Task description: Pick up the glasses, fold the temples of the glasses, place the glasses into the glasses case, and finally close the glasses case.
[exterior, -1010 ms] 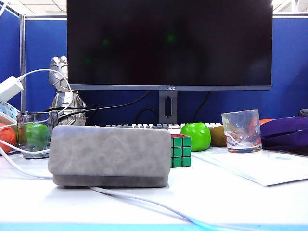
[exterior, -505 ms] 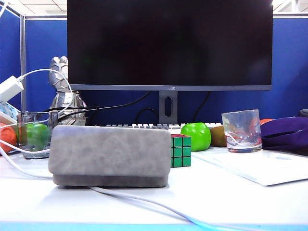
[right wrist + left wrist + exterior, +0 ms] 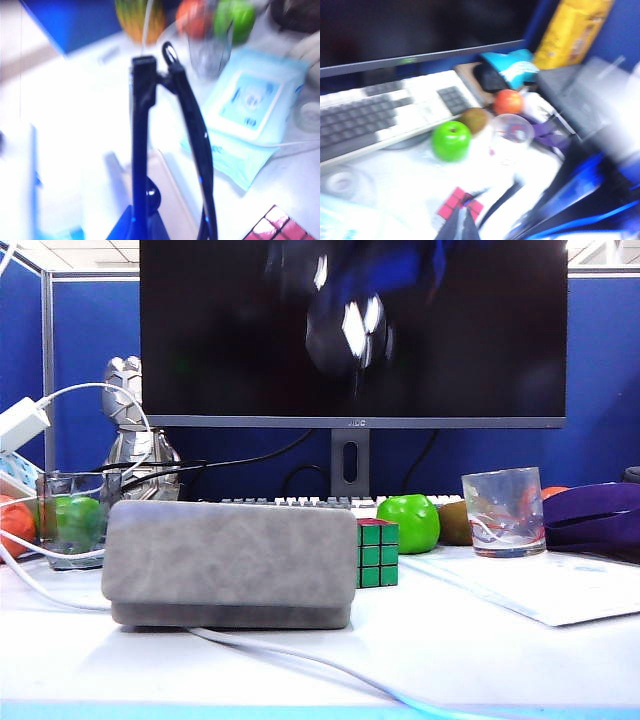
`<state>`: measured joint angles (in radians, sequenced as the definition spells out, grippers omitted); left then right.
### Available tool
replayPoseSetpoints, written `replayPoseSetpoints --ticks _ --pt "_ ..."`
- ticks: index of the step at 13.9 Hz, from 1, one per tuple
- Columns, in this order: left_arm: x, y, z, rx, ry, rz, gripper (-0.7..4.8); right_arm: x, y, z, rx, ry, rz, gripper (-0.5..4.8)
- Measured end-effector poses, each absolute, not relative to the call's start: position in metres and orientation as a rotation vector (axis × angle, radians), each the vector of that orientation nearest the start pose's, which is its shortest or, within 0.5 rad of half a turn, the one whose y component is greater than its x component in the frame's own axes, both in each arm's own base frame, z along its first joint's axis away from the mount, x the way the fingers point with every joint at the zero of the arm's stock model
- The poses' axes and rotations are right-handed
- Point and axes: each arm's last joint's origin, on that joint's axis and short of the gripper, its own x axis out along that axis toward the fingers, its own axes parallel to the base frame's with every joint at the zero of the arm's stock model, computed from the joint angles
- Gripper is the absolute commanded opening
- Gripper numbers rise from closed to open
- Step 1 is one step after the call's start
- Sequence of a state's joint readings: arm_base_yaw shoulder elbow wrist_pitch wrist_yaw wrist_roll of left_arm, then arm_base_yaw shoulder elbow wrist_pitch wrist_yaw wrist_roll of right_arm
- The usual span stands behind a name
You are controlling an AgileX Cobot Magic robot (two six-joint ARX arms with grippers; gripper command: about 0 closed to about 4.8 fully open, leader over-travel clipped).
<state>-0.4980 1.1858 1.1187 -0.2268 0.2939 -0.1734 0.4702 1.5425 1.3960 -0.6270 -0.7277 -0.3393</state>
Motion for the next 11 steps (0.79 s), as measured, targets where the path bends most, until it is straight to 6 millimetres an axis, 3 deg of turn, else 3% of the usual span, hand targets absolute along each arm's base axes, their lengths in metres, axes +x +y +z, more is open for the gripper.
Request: replayPoseSetpoints --ticks 2,5,8,11 --pt "0.226 -0.13 0.365 -0.13 0.356 -0.727 -0.03 0.309 0.179 0.284 -0.204 0.718 1.282 -0.05" --pt "0.225 -0.127 0.358 -0.11 0.425 -0.65 -0.04 0.315 0.195 0.258 -0.246 0.742 1.355 -0.05" --pt "0.217 -0.121 0.338 -0.058 0.646 -0.57 -0.03 0.312 0.206 0.249 -0.311 0.78 1.323 -0.05" --pt "0.208 -0.117 0.324 -0.025 0.816 -0.543 -0.02 0.308 0.201 0.245 -0.363 0.84 1.298 -0.05"
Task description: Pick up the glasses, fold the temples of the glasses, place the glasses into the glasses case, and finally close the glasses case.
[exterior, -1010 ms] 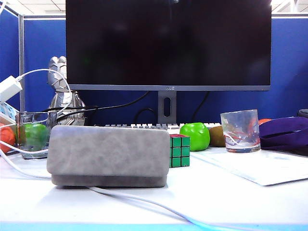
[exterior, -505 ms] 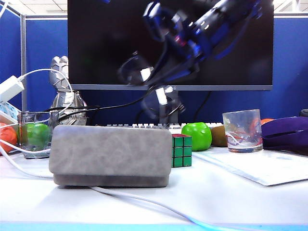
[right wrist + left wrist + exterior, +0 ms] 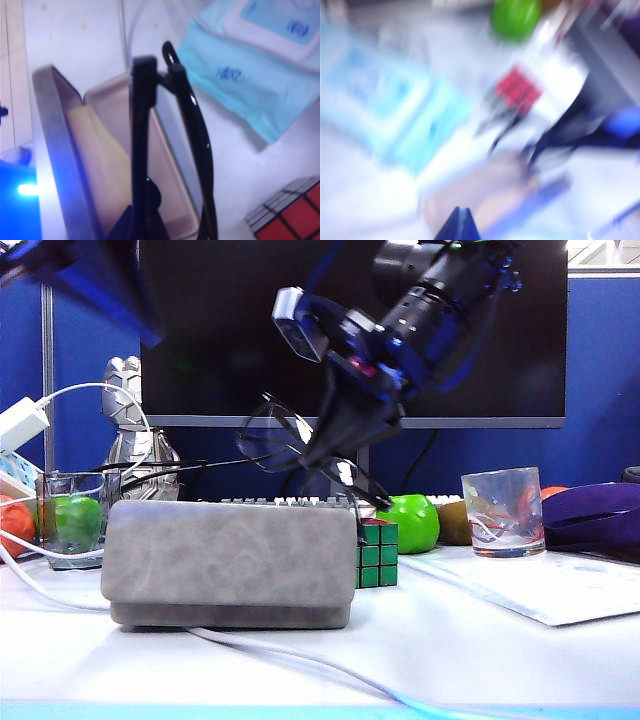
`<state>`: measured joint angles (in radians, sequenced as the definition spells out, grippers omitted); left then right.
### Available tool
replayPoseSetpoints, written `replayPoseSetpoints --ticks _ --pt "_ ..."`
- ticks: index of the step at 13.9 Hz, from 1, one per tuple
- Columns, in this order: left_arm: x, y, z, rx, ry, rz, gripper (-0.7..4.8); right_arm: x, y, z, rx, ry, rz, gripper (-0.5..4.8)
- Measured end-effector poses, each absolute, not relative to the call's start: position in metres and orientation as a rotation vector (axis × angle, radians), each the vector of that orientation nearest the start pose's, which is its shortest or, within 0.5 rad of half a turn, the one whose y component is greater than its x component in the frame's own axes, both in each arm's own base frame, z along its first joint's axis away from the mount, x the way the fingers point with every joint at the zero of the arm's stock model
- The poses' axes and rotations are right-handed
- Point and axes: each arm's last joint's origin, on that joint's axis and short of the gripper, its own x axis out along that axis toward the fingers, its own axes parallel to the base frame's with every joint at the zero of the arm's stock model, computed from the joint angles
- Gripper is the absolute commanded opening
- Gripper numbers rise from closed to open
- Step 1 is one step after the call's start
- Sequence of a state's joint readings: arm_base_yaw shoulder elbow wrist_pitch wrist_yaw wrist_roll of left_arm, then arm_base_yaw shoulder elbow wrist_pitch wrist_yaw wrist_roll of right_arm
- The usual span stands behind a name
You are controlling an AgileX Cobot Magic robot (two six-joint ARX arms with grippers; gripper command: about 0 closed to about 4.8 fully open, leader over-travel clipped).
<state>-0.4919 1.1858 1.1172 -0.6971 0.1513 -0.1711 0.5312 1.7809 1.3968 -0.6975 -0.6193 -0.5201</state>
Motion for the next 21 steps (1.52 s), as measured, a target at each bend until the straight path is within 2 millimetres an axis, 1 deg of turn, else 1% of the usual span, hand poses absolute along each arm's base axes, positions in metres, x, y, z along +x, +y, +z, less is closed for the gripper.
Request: replayPoseSetpoints --ticks 2,4,6,8,10,12,13,15,17,18,19,20,21 --pt "0.204 -0.115 0.317 -0.014 0.911 -0.541 -0.02 0.305 0.202 0.243 -0.386 0.852 1.322 -0.05" --pt "0.208 -0.12 0.303 -0.043 1.037 -0.618 -0.02 0.305 0.202 0.236 -0.395 0.885 1.334 -0.05" --pt "0.211 -0.125 0.292 -0.068 1.127 -0.67 -0.02 0.303 0.2 0.234 -0.391 0.929 1.337 -0.05" --pt "0.216 -0.128 0.281 -0.036 1.188 -0.693 -0.02 0.301 0.2 0.231 -0.386 0.966 1.34 -0.05" --pt "0.219 -0.131 0.269 -0.016 1.263 -0.755 -0.02 0.299 0.202 0.231 -0.389 0.973 1.346 -0.05" --pt "0.222 -0.134 0.254 0.001 1.346 -0.772 -0.02 0.298 0.203 0.231 -0.392 0.972 1.347 -0.05" --pt "0.222 -0.133 0.249 0.008 1.366 -0.773 -0.02 0.3 0.203 0.231 -0.414 0.967 1.324 -0.05" --pt "0.221 -0.134 0.248 0.003 1.366 -0.806 -0.02 0.303 0.202 0.231 -0.451 0.956 1.281 -0.05" --pt "0.219 -0.136 0.248 -0.016 1.368 -0.847 -0.02 0.304 0.203 0.23 -0.453 0.945 1.282 -0.05" --pt "0.216 -0.14 0.242 -0.008 1.364 -0.863 -0.03 0.304 0.203 0.23 -0.452 0.941 1.283 -0.05" --pt "0.213 -0.138 0.223 -0.016 1.379 -0.86 -0.03 0.304 0.203 0.23 -0.45 0.942 1.285 -0.05" --pt "0.211 -0.136 0.213 -0.022 1.381 -0.839 -0.03 0.303 0.203 0.23 -0.449 0.948 1.286 -0.05" --pt "0.212 -0.136 0.209 0.004 1.365 -0.809 -0.03 0.302 0.202 0.229 -0.447 0.965 1.287 -0.05"
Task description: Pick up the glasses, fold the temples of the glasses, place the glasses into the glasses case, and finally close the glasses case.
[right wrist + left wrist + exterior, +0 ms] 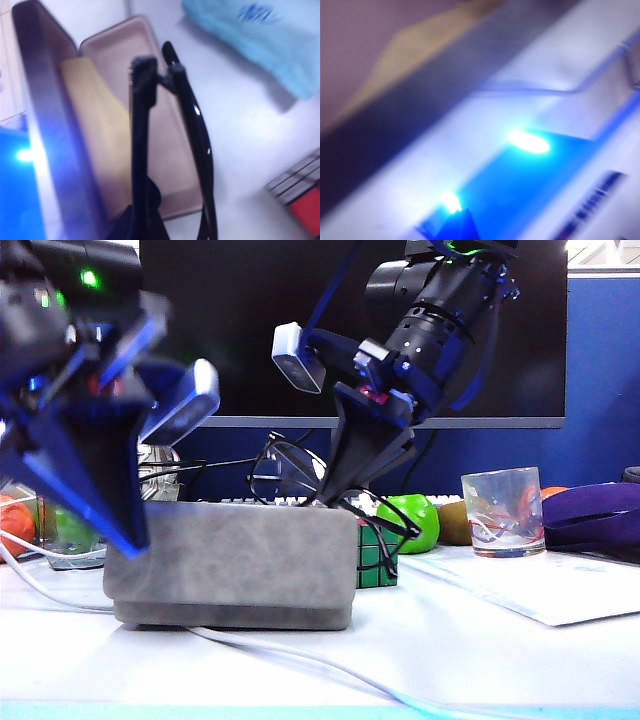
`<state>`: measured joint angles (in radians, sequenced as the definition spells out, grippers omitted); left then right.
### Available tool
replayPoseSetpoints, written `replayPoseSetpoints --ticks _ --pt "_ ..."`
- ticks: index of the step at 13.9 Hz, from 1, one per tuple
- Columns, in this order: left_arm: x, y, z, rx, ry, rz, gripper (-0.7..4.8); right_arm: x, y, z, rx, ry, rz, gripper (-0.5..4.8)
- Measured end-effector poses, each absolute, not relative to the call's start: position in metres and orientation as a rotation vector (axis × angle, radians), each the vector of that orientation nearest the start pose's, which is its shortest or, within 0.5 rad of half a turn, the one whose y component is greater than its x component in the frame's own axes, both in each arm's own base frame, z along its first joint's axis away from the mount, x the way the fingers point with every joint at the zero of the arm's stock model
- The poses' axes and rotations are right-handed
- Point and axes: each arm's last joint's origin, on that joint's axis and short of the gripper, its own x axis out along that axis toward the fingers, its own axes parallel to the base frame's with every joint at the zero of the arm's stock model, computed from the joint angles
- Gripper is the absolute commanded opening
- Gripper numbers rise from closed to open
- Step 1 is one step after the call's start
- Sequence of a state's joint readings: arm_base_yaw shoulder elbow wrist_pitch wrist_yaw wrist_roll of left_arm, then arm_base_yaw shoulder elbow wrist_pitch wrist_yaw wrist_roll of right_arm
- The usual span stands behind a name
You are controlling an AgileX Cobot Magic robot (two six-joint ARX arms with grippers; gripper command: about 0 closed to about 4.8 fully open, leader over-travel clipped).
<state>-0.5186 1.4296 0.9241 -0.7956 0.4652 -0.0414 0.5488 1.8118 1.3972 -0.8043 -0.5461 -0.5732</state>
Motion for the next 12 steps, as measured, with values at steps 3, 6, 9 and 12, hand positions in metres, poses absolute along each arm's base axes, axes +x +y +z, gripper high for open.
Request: replayPoseSetpoints --ticks 3,6,9,12 --pt "0.222 -0.138 0.206 0.045 1.274 -0.718 -0.02 0.297 0.2 0.228 -0.4 1.023 1.331 -0.05" --pt "0.23 -0.141 0.205 0.047 1.205 -0.667 -0.02 0.293 0.201 0.229 -0.316 1.037 1.405 -0.05" --pt "0.239 -0.145 0.202 0.047 1.138 -0.648 -0.02 0.289 0.202 0.229 -0.273 1.079 1.414 -0.05" --pt "0.248 -0.15 0.208 0.027 1.02 -0.668 -0.03 0.286 0.212 0.223 -0.226 1.131 1.413 -0.05"
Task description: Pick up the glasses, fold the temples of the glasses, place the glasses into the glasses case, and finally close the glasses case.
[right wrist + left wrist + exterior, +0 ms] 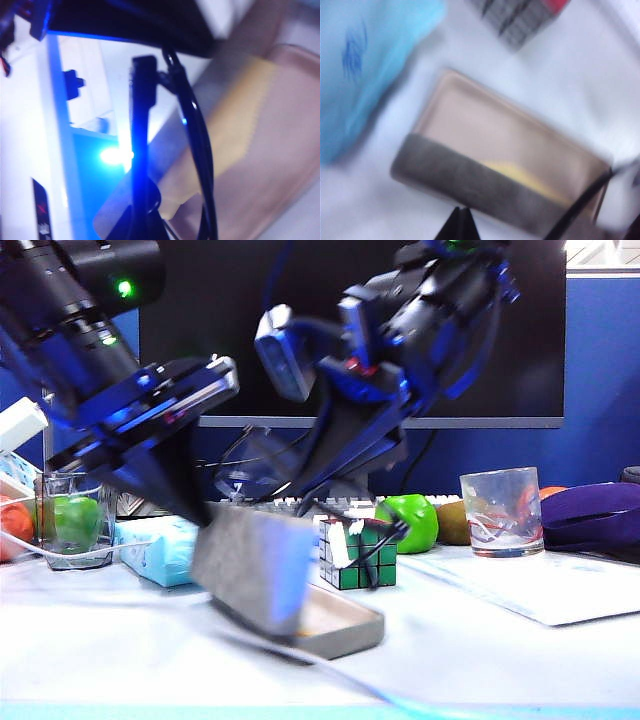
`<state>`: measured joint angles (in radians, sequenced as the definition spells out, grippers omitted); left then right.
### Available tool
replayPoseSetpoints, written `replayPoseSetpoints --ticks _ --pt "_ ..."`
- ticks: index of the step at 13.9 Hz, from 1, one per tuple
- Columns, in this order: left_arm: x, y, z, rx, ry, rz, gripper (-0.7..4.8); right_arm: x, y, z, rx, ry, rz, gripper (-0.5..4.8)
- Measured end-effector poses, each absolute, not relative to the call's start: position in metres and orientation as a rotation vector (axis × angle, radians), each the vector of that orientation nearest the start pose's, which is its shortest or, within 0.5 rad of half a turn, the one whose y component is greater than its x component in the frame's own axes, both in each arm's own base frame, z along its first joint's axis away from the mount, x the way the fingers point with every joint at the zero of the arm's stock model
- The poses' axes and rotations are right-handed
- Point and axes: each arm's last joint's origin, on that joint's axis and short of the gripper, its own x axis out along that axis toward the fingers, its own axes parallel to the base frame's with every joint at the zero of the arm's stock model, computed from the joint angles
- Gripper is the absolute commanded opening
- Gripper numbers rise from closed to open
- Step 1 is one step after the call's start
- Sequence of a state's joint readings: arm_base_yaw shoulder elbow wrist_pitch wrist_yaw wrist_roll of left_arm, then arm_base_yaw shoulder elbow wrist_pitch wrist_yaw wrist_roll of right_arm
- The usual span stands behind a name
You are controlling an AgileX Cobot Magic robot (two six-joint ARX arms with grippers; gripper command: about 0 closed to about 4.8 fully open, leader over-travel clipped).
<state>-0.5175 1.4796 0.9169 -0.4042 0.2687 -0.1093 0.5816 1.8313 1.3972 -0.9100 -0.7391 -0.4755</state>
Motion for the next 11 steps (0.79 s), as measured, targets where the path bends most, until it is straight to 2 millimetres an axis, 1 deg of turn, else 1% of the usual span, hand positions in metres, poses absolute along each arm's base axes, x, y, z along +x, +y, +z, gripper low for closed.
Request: replayPoseSetpoints --ticks 2,4,9,11 --pt "0.25 -0.151 0.209 0.024 0.994 -0.672 -0.02 0.286 0.218 0.217 -0.186 1.167 1.41 -0.05" --pt "0.249 -0.151 0.209 0.024 0.997 -0.671 -0.03 0.288 0.217 0.216 -0.167 1.181 1.391 -0.05" --pt "0.249 -0.151 0.209 0.025 1.002 -0.67 -0.02 0.298 0.2 0.222 -0.084 1.222 1.271 -0.05" --pt "0.249 -0.151 0.209 0.025 1.003 -0.669 -0.02 0.301 0.194 0.224 -0.036 1.232 1.255 -0.05"
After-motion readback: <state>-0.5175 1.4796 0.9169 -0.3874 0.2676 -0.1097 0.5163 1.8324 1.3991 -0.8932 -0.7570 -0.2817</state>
